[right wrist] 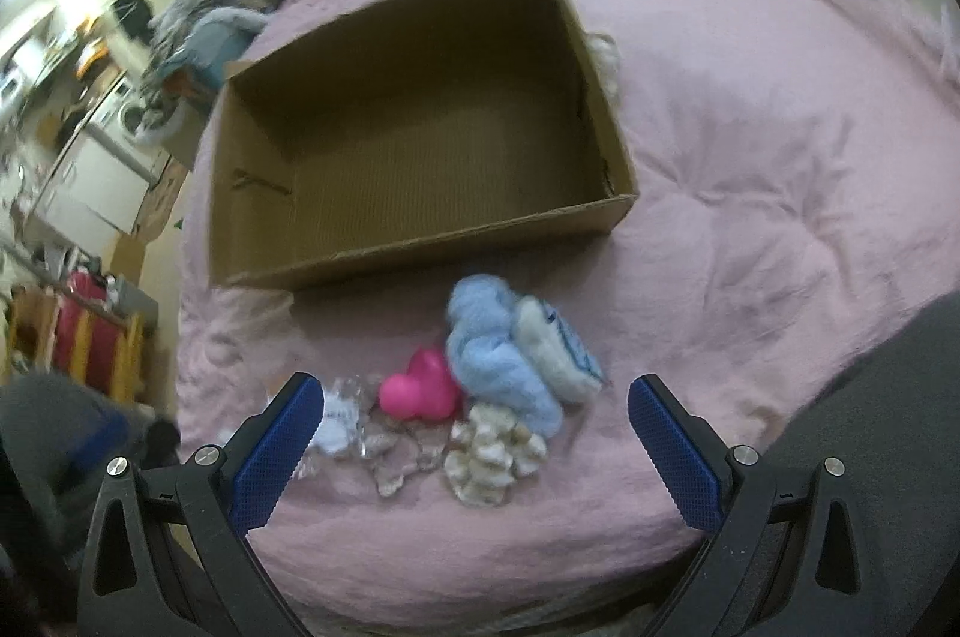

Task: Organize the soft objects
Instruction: 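Grasp the blue plush with the right tool while the left tool grasps the white sock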

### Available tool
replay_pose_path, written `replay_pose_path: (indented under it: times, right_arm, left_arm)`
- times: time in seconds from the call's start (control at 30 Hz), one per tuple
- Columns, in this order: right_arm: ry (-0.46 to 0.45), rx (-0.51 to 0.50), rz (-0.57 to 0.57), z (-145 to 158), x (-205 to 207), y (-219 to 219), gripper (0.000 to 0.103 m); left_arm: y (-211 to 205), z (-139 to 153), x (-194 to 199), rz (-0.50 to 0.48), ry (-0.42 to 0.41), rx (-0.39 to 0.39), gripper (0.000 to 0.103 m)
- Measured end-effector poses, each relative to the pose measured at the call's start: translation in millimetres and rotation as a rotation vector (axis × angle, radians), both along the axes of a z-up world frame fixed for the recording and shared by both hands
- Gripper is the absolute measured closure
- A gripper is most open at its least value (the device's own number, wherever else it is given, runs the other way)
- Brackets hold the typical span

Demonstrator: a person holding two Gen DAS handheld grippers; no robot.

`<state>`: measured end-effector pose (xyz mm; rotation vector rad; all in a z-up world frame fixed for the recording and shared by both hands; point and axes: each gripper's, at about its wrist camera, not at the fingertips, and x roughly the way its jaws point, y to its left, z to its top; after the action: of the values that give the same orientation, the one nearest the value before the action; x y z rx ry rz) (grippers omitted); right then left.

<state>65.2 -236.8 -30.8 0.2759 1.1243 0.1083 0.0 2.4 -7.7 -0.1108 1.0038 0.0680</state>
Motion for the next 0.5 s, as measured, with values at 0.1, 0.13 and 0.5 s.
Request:
replay_pose_path:
  times: [0.1, 0.13, 0.5]
  right_arm:
    - [0.102, 0.038, -0.017, -13.1, 27.1, -11.5, 0.000]
    - [0.144, 0.052, -0.016, -20.1, 36.2, -13.3, 0.000]
    - [0.339, 0.015, 0.064, -86.8, 69.7, 5.4, 0.011]
  left_arm:
    - [-0.1, -1.3, 0.7, 0.005, 0.007, -0.003, 0.003]
    - [0.2, -1.8, 1.2, 0.007, 0.010, -0.004, 0.003]
    - [15.2, -16.7, 21.3, 0.046, 0.162, -0.049, 0.003]
